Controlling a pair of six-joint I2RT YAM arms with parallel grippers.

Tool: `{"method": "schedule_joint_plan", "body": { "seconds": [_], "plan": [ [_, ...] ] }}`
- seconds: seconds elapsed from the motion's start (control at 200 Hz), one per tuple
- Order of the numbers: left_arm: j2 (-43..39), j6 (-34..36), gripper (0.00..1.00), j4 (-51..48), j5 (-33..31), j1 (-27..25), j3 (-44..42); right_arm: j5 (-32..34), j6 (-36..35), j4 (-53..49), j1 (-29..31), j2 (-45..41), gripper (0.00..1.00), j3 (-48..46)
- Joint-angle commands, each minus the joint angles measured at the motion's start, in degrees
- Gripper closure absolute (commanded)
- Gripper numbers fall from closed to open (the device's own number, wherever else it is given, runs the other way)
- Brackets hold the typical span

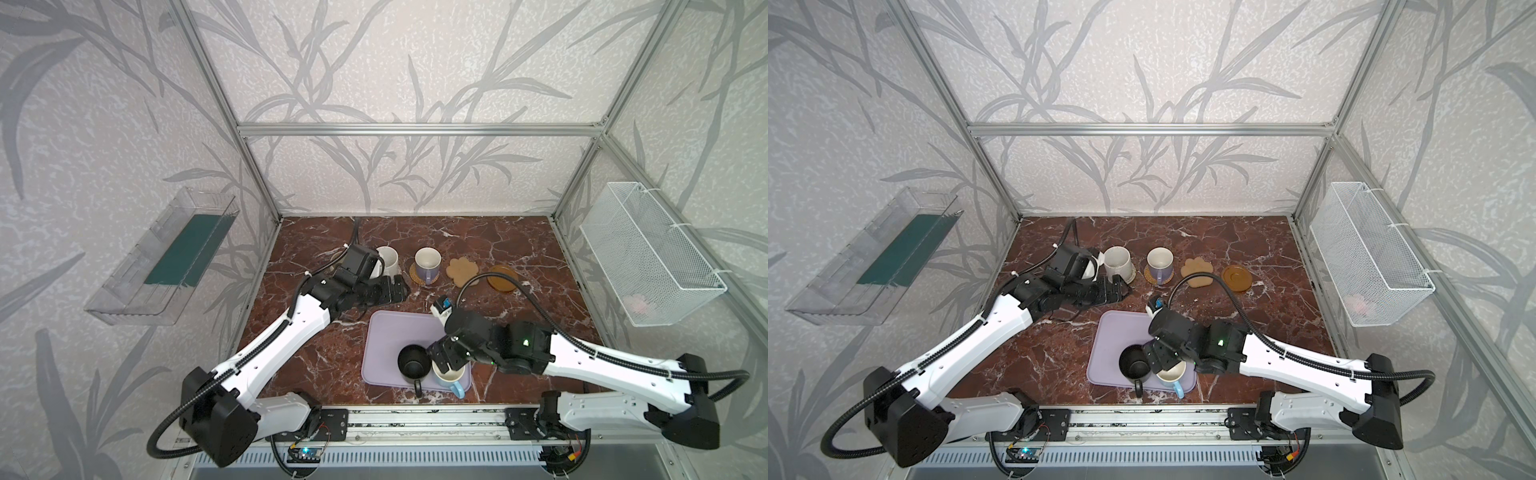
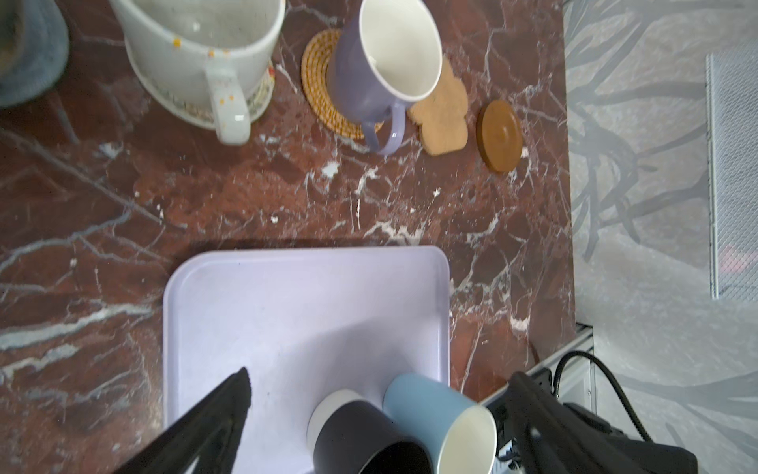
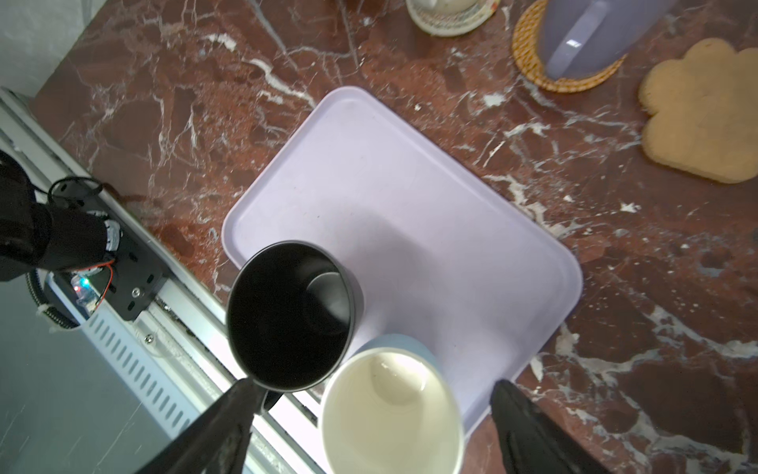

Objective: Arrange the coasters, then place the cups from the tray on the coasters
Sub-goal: 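Open left gripper and withdraw it while right gripper moves over the tray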

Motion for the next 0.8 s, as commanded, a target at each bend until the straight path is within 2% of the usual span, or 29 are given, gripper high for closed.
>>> {"method": "schedule_joint_plan", "body": {
  "seconds": [0.0, 0.17, 0.285, 0.57, 0.68, 0.795],
  "plan": [
    [-4.76, 0.1, 0.01, -3.47, 2.13, 1.03, -2.33, 5.1, 3.02, -1.97, 4.9, 3.32, 0.16, 3.36],
    [-7.62, -2.01, 0.01, -2.43, 5.19, 1.85, -7.34, 3.77, 7.14, -0.3, 9.03, 7.42, 0.28, 4.04],
    [-9.75, -2.33, 0.01, -3.43, 4.82, 2.1, -9.01, 3.99, 8.93, -0.42, 11.58, 8.72, 0.34, 4.15],
    [-12.09, -4.53, 0.01, -2.74, 5.6, 2.28, -11.62, 2.1, 11.75, -0.11, 14.41, 9.63, 0.59, 2.86],
    [-12.19, -4.99, 0.01, -2.33, 5.61, 2.23, -12.48, 0.37, 12.59, 1.59, 14.88, 10.23, 0.65, 1.47],
    [-12.18, -4.99, 0.01, -2.11, 5.52, 2.27, -12.96, -0.51, 13.12, 2.04, 15.13, 12.12, 0.66, 1.21]
  ]
}}
